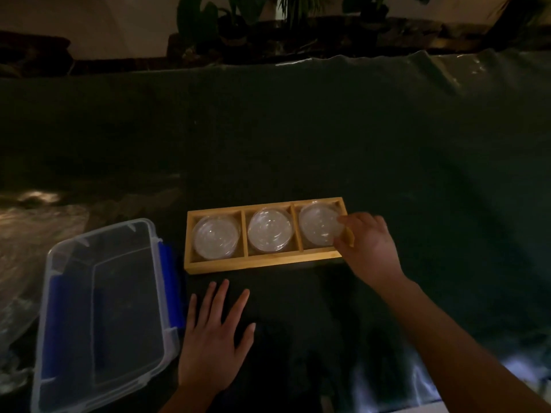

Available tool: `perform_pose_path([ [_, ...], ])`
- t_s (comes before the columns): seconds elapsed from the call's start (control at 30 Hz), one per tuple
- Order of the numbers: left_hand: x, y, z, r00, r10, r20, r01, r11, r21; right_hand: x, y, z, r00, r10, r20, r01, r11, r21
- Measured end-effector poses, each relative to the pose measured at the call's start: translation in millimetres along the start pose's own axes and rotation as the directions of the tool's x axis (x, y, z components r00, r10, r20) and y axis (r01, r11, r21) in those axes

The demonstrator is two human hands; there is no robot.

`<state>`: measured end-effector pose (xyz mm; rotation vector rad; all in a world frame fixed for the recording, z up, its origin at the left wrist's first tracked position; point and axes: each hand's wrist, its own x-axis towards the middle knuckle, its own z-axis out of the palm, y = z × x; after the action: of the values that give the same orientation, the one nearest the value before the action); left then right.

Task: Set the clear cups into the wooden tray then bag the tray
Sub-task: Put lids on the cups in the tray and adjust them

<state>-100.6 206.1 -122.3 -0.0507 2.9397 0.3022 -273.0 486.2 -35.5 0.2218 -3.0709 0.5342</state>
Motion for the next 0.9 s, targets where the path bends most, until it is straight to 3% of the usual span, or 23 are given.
perform_pose_path([
  [0.5,1.1,1.1,-2.9,1.000,-0.015,0.020,0.014,0.999,0.035,1.7,-14.1,-22.5,0.998,-0.059,-0.001,0.059,0.998,-0.020],
  [0.73,1.2,3.9,-51.9,0.993,0.001,0.119,0.022,0.981,-0.191,-16.6,-31.7,-43.0,0.995,-0.098,0.036,0.097,0.995,0.040],
  [0.8,0.6,12.0,-78.9,0.998,-0.020,0.061,0.037,0.953,-0.300,-16.9,-45.0,-52.5,0.991,-0.130,0.041,0.128,0.991,0.045],
  [0.9,-1.3,28.9,-119.2,0.989,-0.065,-0.133,0.006,0.914,-0.406,-15.0,-64.1,-66.7,0.981,-0.189,0.035,0.188,0.981,0.044],
])
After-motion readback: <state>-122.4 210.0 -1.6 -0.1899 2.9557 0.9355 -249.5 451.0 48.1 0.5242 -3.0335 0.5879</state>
